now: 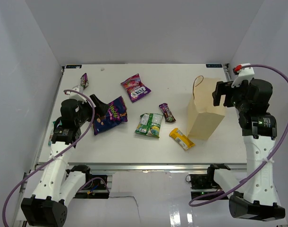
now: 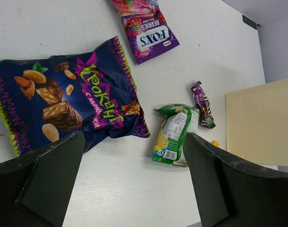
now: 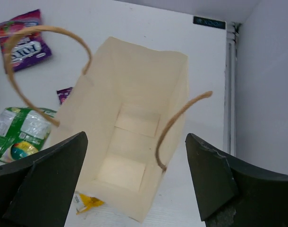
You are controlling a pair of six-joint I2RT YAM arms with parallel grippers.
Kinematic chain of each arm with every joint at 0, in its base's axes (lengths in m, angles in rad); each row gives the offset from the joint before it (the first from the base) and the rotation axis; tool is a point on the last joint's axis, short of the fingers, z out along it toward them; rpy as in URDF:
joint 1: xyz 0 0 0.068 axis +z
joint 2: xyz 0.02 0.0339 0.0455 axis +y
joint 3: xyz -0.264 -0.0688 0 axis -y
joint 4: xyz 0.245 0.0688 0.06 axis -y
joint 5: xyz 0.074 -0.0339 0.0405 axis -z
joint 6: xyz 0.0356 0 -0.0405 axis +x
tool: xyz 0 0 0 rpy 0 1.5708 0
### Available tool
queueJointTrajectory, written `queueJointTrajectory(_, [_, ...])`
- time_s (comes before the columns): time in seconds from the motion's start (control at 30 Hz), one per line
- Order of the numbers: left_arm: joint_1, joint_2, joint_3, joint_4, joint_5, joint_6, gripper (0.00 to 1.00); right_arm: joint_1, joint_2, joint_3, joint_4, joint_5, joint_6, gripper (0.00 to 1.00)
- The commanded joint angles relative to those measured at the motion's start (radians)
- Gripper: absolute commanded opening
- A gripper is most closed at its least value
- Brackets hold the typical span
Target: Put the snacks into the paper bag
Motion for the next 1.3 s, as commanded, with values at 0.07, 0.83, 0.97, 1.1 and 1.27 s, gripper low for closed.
queueJointTrajectory(0.07, [-0.001,-0.016,0.025,-0.004,0.033,-0.015,0.98,0.001,-0.126,0.007,-0.023,-0.483,-0.345,0.9])
queueJointTrajectory(0.83, [0.0,-0.174,-0.077,-0.119,0.06,-0.129,0.98,0.805,0.163,-0.446,0.016,-0.154,-0.502,0.93])
queueJointTrajectory(0.97, [-0.001,-0.174,-0.108,-0.118,0.065,-0.158,0.98,0.836,0.216,-0.533,0.134,0.073,-0.365,0.86])
queueJointTrajectory(1.1, [-0.001,-0.16,-0.122,-0.102,0.07,-0.164,0.98,0.846,0.306,-0.576,0.233,0.251,-0.26,0.81])
queueJointTrajectory(1.27, [-0.001,-0.119,-0.116,-0.084,0.083,-0.162,0.98,0.857,0.41,-0.543,0.248,0.348,-0.143,0.79])
